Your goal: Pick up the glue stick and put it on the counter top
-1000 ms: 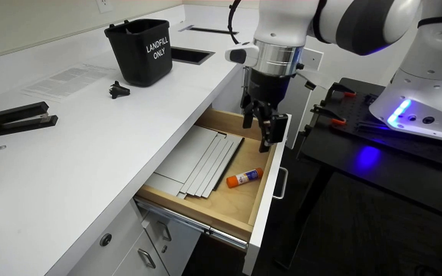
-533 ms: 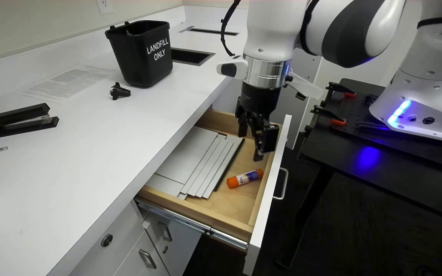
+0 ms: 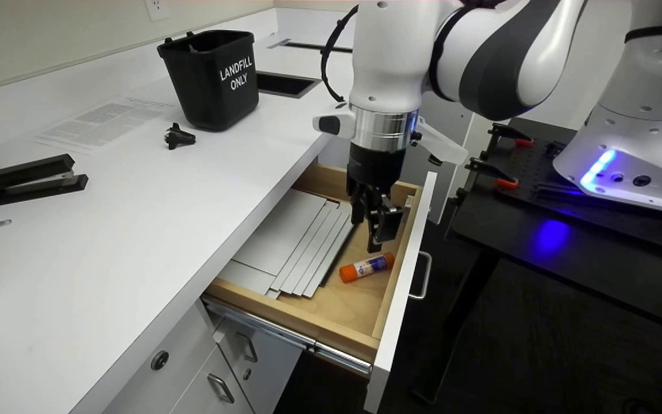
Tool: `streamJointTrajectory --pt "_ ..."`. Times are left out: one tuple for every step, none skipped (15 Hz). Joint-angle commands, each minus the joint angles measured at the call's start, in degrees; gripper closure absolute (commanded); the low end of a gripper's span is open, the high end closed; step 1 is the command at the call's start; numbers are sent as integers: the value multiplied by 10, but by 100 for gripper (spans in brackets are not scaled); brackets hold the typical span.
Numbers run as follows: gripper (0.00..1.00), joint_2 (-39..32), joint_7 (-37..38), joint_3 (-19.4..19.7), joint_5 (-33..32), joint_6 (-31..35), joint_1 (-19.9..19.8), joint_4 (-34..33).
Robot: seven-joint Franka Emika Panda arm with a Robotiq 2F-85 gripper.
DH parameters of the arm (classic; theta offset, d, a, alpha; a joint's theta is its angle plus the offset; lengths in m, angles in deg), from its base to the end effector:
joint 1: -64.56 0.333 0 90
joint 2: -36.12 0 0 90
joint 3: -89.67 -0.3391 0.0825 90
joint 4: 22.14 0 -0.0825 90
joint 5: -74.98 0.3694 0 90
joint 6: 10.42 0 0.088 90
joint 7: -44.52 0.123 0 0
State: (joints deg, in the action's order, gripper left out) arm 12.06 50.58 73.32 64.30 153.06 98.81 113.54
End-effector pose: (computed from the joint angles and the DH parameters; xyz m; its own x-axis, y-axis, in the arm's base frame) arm 0.3170 0.4084 0.1836 0.6011 0.7942 0.0888 0.7991 -0.5985 -0.0561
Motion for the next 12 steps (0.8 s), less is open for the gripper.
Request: streamJointTrajectory --pt "21 -43 5 12 -6 -3 13 -33" --pt "18 -51 4 13 -6 -4 15 -38" --pt "21 -60 2 14 -5 -2 17 -42" --pt "21 -68 2 18 -6 -2 20 -47" --pt "22 -75 5 24 -7 -1 26 -52" --pt "22 -83 3 26 -6 1 27 -57" --pt "24 -89 3 31 -7 2 31 -63" --pt "24 -96 3 35 -8 4 35 -67" --pt "25 -102 3 40 -9 6 38 -72" --pt "25 -109 2 44 -9 12 40 -76" --pt "25 -114 2 49 -10 15 43 -80" --pt "25 -120 1 52 -9 15 44 -84"
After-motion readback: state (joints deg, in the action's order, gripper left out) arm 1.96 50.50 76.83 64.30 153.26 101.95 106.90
